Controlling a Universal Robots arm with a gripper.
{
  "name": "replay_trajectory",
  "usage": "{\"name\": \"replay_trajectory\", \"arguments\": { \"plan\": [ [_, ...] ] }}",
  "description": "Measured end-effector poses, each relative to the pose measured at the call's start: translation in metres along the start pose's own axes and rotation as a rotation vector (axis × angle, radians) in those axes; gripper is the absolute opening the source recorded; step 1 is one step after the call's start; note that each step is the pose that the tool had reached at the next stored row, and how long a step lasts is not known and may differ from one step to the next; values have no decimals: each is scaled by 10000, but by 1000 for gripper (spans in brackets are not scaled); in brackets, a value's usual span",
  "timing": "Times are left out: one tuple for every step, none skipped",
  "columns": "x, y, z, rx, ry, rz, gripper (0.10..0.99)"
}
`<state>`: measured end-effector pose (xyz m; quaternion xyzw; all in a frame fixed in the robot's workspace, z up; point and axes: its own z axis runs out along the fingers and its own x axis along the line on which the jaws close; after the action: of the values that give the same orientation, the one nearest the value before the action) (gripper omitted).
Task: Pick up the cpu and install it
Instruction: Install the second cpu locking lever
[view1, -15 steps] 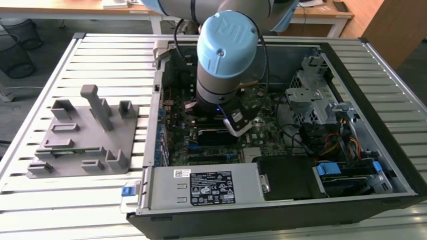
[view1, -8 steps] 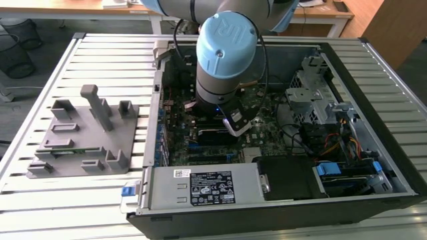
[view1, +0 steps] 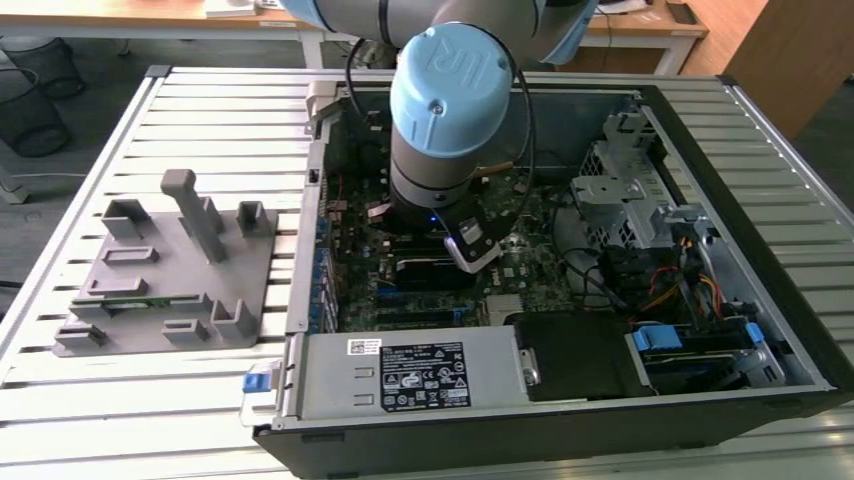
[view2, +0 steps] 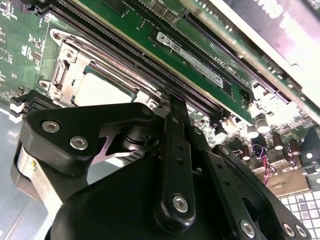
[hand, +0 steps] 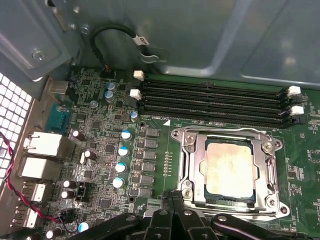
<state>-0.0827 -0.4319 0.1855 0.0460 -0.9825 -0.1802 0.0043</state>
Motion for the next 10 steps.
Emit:
{"name": "replay_trajectory", "arguments": {
  "plan": [
    [2,0,0,0,0,1,106],
    [3,1,-1,-1,-1,1,106],
    [4,2,-3,-2,-2,0,106],
    [4,3,-6,-2,-1,0,106],
    [5,3,-7,-1,0,1,106],
    [5,3,-7,-1,0,0,106],
    [6,3,-8,0,0,1,106],
    [6,4,-8,0,0,1,106],
    [6,4,-7,0,0,1,106],
    [6,5,-5,1,1,2,106]
  ]
}}
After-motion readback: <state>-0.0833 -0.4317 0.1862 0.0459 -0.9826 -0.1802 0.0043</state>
